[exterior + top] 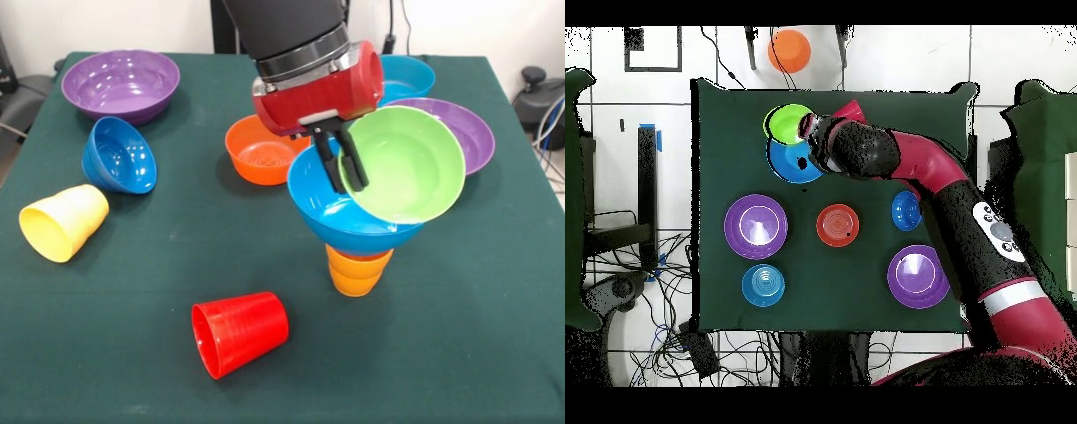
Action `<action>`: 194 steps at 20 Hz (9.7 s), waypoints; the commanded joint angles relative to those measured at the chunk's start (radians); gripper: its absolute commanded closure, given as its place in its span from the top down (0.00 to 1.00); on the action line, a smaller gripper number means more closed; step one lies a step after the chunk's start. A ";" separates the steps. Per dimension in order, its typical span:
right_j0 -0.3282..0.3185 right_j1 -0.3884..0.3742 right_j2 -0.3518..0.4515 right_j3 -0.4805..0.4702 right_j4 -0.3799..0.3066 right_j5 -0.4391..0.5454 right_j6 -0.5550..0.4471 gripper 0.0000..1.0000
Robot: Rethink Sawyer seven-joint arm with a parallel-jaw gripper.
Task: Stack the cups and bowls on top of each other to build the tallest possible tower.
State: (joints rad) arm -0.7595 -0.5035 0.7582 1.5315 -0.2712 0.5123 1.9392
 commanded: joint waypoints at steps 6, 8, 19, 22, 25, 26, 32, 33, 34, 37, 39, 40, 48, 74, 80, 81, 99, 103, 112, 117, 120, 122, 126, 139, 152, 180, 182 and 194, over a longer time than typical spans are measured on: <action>-0.010 0.026 -0.044 -0.085 -0.057 0.111 -0.132 0.00; -0.012 0.026 -0.045 -0.083 -0.062 0.110 -0.133 0.00; -0.008 0.025 -0.053 -0.102 -0.072 0.127 -0.141 0.00; 0.000 0.020 -0.060 -0.099 -0.078 0.116 -0.124 0.00; 0.007 0.013 -0.063 -0.090 -0.080 0.109 -0.109 0.00; 0.010 0.011 -0.065 -0.089 -0.081 0.106 -0.104 0.00; 0.015 0.001 -0.070 -0.072 -0.086 0.092 -0.090 0.00; 0.015 -0.003 -0.072 -0.067 -0.086 0.090 -0.087 0.00; 0.015 -0.007 -0.073 -0.062 -0.087 0.089 -0.085 0.00; 0.018 -0.022 -0.079 -0.046 -0.088 0.089 -0.075 0.00; 0.017 -0.026 -0.081 -0.038 -0.090 0.087 -0.075 0.00; 0.016 -0.028 -0.081 -0.035 -0.091 0.086 -0.074 0.00; 0.010 -0.039 -0.086 -0.009 -0.092 0.071 -0.069 0.00; 0.014 -0.093 -0.137 0.063 -0.137 0.012 -0.046 0.00; 0.011 -0.083 -0.131 0.061 -0.154 -0.002 -0.039 0.00; 0.011 -0.080 -0.131 0.057 -0.157 -0.002 -0.040 0.00; 0.064 -0.102 -0.175 0.047 -0.180 0.007 0.013 0.00; 0.078 -0.103 -0.186 0.029 -0.182 0.015 0.008 0.00; 0.114 -0.112 -0.238 -0.007 -0.171 0.104 -0.003 0.00; 0.121 -0.116 -0.258 -0.037 -0.173 0.150 -0.036 0.00; 0.121 -0.115 -0.261 -0.040 -0.173 0.143 -0.043 0.00; 0.124 -0.113 -0.264 -0.038 -0.172 0.135 -0.042 0.00; 0.133 -0.108 -0.273 -0.028 -0.175 0.102 -0.022 0.00; 0.174 -0.128 -0.299 0.008 -0.141 0.077 0.040 0.00; 0.216 -0.136 -0.328 0.014 -0.100 0.073 0.083 0.00; 0.250 -0.150 -0.394 0.036 -0.101 0.029 0.072 0.00; 0.251 -0.150 -0.395 0.033 -0.099 0.032 0.069 0.00; 0.252 -0.151 -0.406 0.026 -0.111 0.044 0.043 0.00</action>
State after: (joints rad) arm -0.5357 -0.6910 0.3762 1.5451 -0.3612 0.5527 1.9392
